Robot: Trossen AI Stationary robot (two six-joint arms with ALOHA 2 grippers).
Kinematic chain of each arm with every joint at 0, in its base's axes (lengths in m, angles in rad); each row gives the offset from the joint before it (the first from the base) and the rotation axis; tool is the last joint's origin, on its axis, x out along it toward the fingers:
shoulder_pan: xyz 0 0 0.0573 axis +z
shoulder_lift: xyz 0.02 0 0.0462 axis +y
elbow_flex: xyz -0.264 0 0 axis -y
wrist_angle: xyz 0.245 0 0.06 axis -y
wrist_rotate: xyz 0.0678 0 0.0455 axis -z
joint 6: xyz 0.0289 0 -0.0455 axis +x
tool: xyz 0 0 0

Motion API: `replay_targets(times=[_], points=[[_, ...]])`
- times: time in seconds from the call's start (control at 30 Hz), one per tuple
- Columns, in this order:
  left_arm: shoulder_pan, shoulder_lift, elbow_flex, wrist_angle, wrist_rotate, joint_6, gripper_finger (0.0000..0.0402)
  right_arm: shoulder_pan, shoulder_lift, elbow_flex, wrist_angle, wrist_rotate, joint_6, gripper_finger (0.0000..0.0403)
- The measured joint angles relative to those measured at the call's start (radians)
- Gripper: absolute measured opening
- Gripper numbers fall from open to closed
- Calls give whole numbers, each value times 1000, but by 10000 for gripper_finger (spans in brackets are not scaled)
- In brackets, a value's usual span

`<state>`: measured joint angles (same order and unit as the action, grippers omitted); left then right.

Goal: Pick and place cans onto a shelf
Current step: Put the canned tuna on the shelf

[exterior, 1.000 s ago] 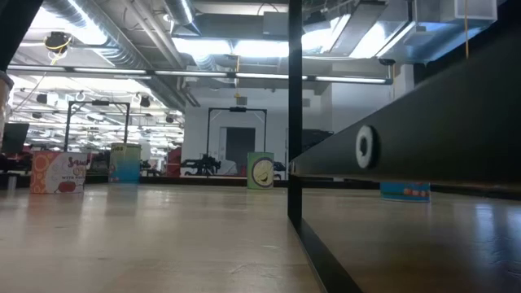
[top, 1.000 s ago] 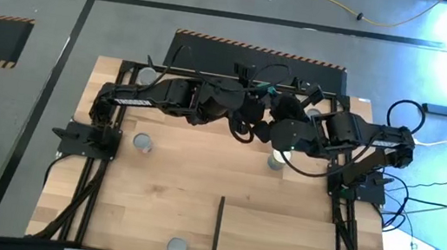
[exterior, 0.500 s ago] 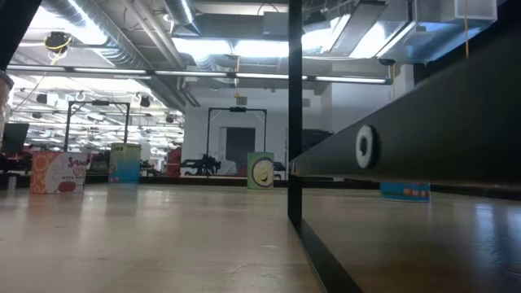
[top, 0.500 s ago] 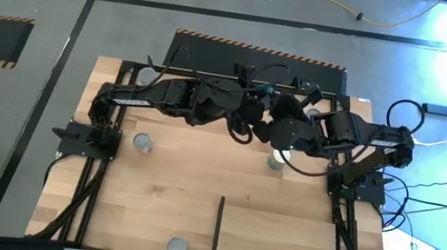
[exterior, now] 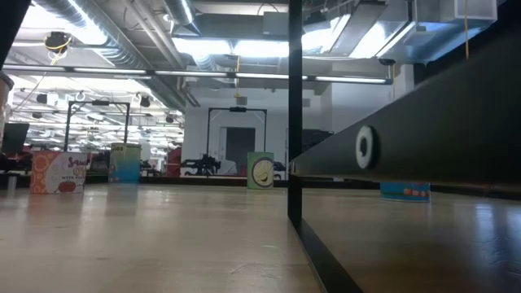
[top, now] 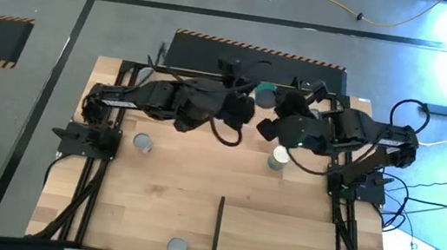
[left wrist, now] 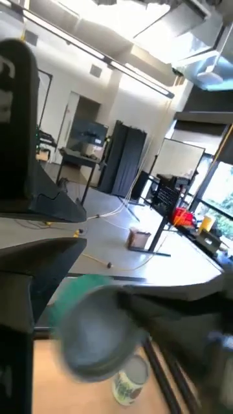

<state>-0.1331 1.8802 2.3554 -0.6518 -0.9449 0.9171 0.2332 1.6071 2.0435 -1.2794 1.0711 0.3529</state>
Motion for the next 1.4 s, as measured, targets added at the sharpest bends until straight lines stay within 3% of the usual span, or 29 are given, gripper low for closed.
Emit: replay_targets(times=[0.3,0.5,0.73,0.8,0.97,1.07,1.17,1.27,1.4], points=[[-50,-126,0,-69,-145,-111,41,101,-4,164,-294,-63,58,11],[-105,-214,0,-170,-146,-249,41,173,-17,221,-291,-401,9,11],[-172,-306,0,-306,-119,-428,41,293,-21,222,-292,-617,17,11],[-184,-335,0,-406,-45,-541,41,329,-24,222,-292,-619,44,11],[-181,-387,1,-716,332,-856,41,406,-42,207,-290,-587,115,11],[-193,-382,-1,-842,489,-890,41,437,-64,151,-290,-586,168,11],[-198,-377,0,-864,682,-890,41,456,-88,65,-292,-588,264,11],[-197,-370,0,-864,762,-908,41,477,-96,-24,-294,-617,339,11],[-197,-364,0,-896,777,-903,41,510,-91,-135,-290,-690,467,11]])
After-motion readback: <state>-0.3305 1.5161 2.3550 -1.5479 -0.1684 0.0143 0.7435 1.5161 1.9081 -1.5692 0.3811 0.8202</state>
